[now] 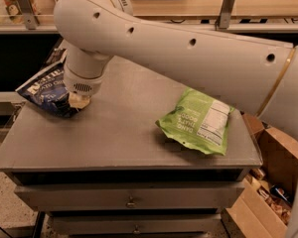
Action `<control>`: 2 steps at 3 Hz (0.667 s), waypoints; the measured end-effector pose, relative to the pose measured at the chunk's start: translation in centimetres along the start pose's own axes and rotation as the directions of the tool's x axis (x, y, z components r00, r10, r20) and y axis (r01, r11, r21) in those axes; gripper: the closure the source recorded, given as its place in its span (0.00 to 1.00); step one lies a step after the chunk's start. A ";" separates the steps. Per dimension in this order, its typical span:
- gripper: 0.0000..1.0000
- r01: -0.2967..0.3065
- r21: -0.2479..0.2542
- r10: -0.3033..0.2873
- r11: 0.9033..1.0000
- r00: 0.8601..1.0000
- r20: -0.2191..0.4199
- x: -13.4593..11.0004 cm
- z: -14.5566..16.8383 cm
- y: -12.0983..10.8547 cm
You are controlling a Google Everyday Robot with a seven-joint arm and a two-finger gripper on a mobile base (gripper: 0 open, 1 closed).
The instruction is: Move blue chip bag near rxbar chocolate
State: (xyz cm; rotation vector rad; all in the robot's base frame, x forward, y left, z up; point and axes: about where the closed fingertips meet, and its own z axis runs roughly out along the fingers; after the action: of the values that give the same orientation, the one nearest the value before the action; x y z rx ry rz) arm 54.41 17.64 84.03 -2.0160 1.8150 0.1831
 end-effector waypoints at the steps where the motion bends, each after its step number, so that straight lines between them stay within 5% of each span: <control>1: 1.00 0.000 0.000 0.000 1.000 1.000 0.000 0.0 0.0 0.0; 2: 1.00 0.000 0.000 0.000 1.000 1.000 0.000 0.0 -0.1 0.0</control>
Offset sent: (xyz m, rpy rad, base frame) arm 0.0431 -0.0341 0.0046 0.0685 -0.0031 -0.0865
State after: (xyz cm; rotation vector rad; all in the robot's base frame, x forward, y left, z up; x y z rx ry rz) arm 54.43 17.63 84.09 -2.0155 1.8152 0.1833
